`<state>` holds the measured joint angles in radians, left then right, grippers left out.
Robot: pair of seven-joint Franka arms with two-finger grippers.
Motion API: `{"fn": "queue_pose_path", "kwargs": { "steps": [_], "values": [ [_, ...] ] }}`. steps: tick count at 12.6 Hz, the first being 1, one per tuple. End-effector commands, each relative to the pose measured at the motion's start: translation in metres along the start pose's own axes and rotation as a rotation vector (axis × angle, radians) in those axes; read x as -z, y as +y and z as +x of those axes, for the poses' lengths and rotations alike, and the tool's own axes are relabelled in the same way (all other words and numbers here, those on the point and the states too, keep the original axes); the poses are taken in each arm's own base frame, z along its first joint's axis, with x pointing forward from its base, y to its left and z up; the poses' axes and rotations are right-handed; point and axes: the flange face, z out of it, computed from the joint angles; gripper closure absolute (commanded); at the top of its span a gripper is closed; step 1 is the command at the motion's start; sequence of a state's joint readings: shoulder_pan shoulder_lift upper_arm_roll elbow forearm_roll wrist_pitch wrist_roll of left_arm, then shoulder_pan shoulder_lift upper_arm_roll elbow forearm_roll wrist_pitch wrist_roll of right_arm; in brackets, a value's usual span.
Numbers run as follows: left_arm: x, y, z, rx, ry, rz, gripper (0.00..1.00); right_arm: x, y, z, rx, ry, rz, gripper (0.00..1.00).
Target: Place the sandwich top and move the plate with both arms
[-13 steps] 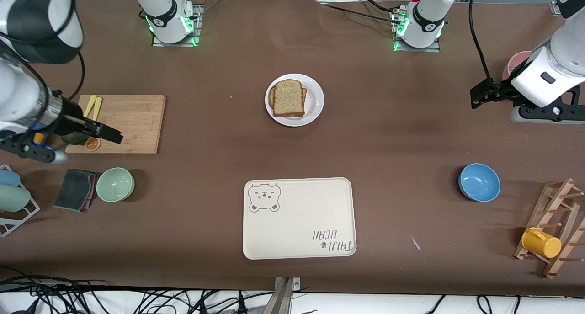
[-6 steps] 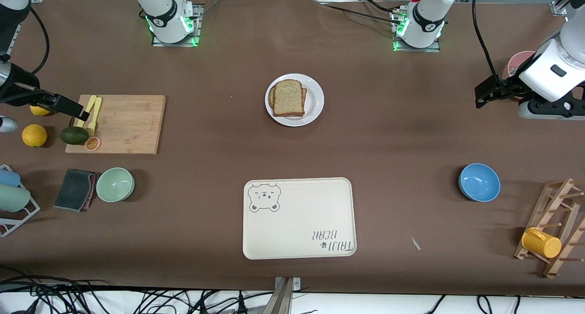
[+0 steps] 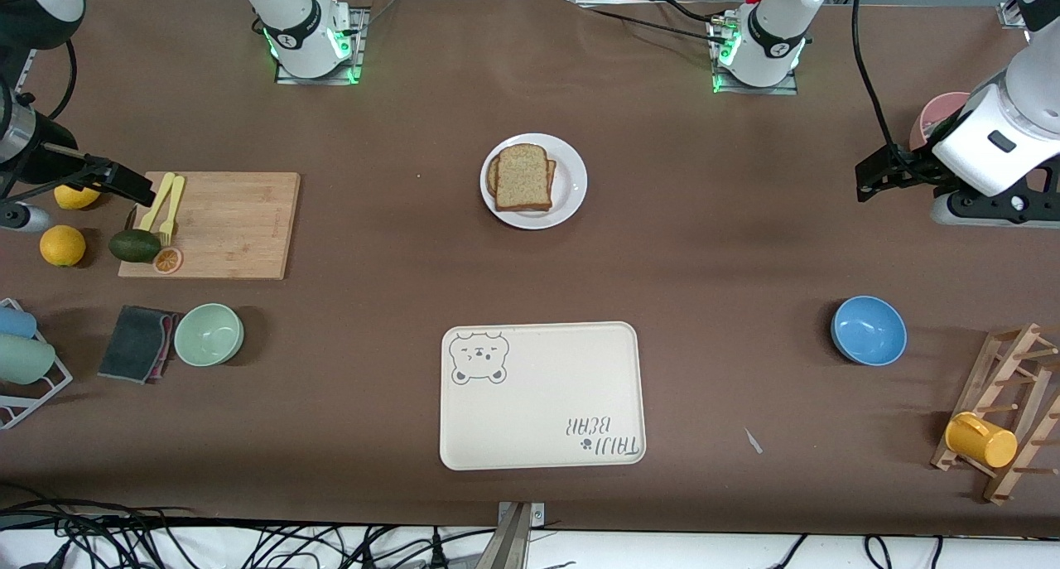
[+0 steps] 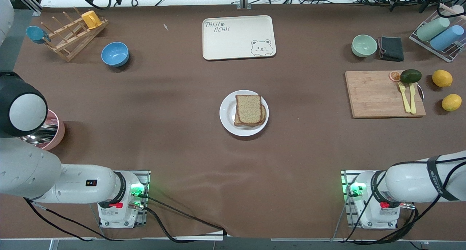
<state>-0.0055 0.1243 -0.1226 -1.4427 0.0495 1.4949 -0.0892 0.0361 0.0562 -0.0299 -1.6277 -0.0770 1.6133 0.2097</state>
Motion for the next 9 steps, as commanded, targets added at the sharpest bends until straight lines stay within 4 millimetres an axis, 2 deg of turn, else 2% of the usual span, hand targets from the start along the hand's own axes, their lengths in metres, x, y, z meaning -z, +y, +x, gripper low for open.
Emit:
{"fn": "queue_pose_path", "kwargs": {
  "steps": [1,4,7,8,9],
  "values": [
    [0.007,0.004,0.003,-0.002,0.013,0.013,0.00,0.008,0.021,-0.004,0.003,-0.006,0.003,0.00],
    [0.004,0.010,0.007,-0.010,0.021,0.014,0.00,0.006,0.055,0.001,-0.013,-0.029,0.123,0.00],
    [-0.003,0.011,0.011,-0.013,0.009,0.014,0.00,0.011,0.046,0.001,-0.029,-0.020,0.121,0.00],
    [-0.002,0.011,0.011,-0.013,0.012,0.015,0.00,0.013,0.037,0.000,-0.011,-0.012,0.114,0.00],
    [-0.002,0.009,0.011,-0.008,0.012,0.016,0.00,0.013,0.042,0.002,-0.019,-0.006,0.111,0.00]
  ]
}}
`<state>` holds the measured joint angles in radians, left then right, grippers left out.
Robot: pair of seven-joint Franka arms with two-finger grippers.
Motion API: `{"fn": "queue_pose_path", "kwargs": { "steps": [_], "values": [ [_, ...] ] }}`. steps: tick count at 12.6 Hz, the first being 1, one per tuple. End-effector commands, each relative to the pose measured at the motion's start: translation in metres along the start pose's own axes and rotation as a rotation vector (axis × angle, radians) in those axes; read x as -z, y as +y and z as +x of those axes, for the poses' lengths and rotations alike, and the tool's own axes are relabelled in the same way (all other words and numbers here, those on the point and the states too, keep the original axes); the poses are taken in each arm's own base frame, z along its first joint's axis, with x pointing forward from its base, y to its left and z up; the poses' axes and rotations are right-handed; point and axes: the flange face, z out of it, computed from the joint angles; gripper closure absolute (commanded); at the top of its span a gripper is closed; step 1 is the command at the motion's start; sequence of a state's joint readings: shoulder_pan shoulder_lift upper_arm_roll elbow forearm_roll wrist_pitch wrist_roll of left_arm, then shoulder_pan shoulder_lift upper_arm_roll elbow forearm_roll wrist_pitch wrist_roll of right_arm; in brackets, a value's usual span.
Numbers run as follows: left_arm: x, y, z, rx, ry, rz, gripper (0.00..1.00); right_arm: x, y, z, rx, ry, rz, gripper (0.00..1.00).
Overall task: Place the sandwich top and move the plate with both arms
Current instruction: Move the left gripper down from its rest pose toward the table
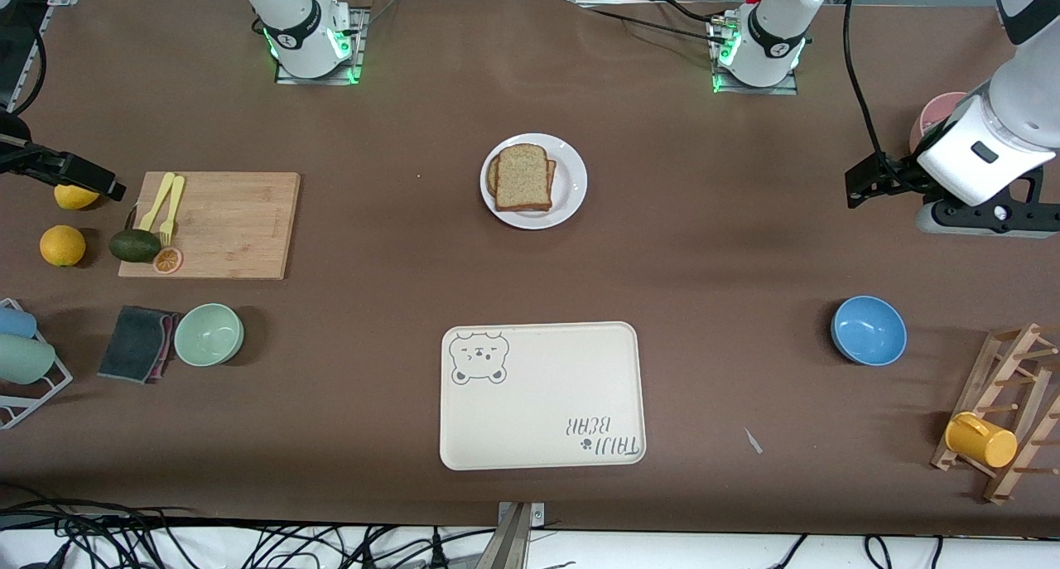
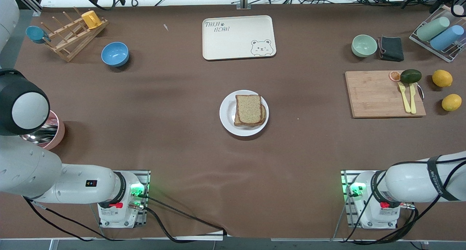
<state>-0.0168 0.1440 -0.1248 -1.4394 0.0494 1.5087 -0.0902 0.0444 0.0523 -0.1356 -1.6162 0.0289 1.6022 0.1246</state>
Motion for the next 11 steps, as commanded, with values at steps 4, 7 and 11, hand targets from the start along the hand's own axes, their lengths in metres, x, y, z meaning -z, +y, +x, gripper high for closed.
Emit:
{"fn": "queue_pose_path", "kwargs": {
  "steps": [4,7,11],
  "values": [
    [0.0038,-0.0028,0.0063,0.008,0.011,0.022,0.00,0.0112,-0.0091,0.0005,0.000,0.044,0.008,0.00],
    [0.0074,0.0042,0.0087,-0.004,0.025,0.018,0.00,0.0169,-0.0092,0.0017,0.002,0.051,0.011,0.00],
    [0.0071,0.0012,0.0082,0.005,0.021,0.014,0.00,0.0151,-0.0118,0.0016,0.003,0.047,0.011,0.00]
  ]
}}
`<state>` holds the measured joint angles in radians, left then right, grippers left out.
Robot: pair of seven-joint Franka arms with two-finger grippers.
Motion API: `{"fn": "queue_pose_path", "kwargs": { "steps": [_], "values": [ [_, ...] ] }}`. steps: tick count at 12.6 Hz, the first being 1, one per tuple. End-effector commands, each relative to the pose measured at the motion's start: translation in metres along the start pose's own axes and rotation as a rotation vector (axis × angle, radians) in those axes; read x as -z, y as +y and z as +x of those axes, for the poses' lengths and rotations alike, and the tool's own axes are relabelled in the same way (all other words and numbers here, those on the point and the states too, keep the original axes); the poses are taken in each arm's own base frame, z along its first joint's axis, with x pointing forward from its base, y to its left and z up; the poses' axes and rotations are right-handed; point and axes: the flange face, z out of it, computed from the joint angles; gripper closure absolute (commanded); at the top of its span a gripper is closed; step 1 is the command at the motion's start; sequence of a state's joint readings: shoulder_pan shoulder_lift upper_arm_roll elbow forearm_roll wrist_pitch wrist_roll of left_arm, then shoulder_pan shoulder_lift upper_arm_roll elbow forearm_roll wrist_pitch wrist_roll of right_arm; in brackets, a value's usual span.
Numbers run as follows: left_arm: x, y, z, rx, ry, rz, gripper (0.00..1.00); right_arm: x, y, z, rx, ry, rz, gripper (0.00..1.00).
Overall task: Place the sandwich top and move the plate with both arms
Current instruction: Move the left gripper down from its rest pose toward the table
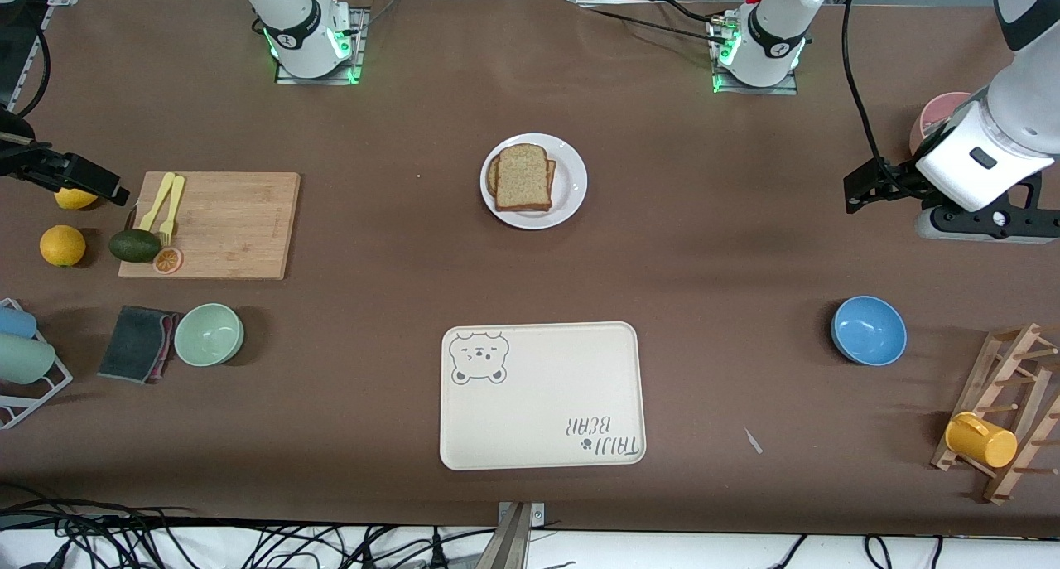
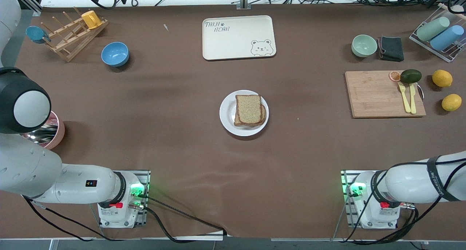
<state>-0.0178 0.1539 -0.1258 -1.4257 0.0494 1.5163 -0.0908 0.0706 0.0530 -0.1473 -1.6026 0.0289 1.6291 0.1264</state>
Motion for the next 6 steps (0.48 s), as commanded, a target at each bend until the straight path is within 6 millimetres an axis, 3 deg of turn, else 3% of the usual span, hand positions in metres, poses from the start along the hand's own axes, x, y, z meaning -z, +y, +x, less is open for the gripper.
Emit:
{"fn": "queue_pose_path", "kwargs": {
  "steps": [1,6],
  "values": [
    [0.0056,-0.0007,0.0045,0.007,0.011,0.024,0.00,0.0060,-0.0028,-0.0004,-0.008,0.006,0.006,0.00],
    [0.0038,0.0050,0.0056,0.012,0.007,-0.002,0.00,0.0093,-0.0075,0.0014,-0.002,0.030,0.010,0.00]
  ]
}}
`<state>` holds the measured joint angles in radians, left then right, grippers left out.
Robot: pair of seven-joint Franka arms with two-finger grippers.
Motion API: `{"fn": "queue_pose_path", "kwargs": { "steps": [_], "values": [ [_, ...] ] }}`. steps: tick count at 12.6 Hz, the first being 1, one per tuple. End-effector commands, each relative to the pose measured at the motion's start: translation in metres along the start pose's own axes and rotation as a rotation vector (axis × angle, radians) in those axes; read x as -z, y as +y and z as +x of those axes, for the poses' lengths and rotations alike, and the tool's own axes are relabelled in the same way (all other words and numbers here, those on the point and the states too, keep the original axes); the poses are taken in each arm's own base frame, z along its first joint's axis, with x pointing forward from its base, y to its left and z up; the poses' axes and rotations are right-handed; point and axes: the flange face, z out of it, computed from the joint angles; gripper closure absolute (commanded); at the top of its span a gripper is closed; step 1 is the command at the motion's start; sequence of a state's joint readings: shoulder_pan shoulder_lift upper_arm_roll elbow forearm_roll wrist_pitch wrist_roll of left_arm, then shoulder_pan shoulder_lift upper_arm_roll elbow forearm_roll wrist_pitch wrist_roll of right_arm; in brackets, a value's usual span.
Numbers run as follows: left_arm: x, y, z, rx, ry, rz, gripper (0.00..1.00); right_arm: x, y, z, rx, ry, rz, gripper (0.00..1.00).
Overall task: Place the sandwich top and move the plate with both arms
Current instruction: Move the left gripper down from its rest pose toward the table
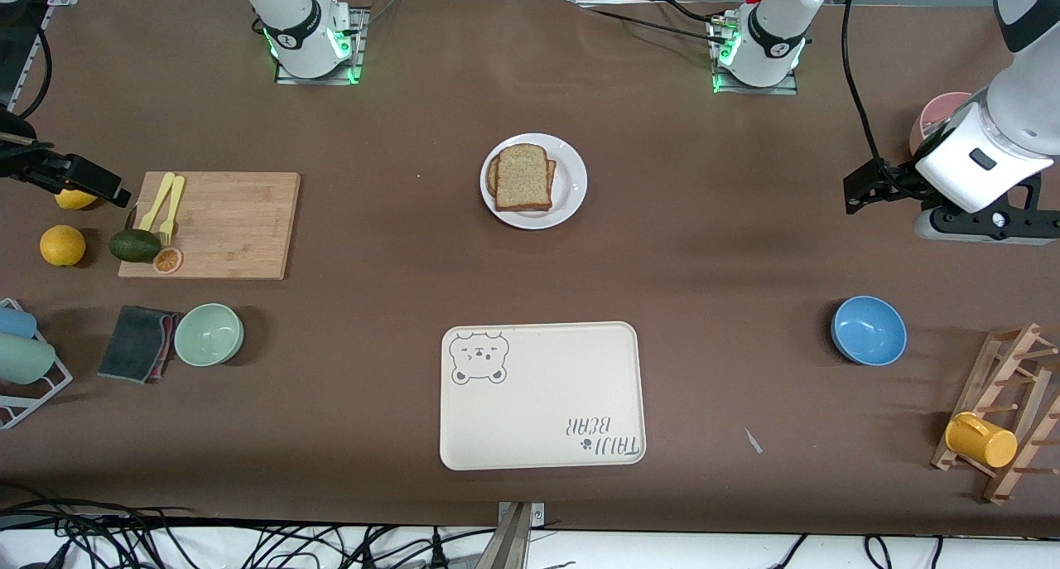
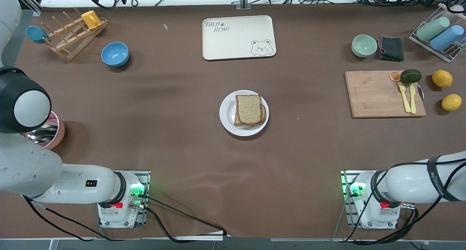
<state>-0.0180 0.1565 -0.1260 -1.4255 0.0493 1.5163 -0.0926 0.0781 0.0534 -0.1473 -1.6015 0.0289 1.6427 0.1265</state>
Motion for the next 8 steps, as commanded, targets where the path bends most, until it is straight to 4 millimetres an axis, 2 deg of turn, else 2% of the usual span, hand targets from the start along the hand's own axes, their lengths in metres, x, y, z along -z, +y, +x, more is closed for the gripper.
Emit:
{"fn": "queue_pose_path", "kwargs": {
  "steps": [1,5,7,8],
  "values": [
    [0.005,0.007,0.005,0.022,0.007,-0.018,0.00,0.006,-0.003,0.001,-0.008,0.012,0.006,0.00],
    [0.000,0.010,0.007,0.046,0.000,-0.025,0.00,0.002,0.004,0.000,-0.019,-0.006,0.000,0.00],
    [0.004,0.029,0.008,0.015,0.024,-0.022,0.00,0.001,0.003,-0.002,-0.017,-0.020,-0.003,0.00],
    [0.005,0.031,0.007,0.012,0.026,-0.021,0.00,0.001,0.004,-0.002,-0.016,-0.019,-0.006,0.00]
  ]
}}
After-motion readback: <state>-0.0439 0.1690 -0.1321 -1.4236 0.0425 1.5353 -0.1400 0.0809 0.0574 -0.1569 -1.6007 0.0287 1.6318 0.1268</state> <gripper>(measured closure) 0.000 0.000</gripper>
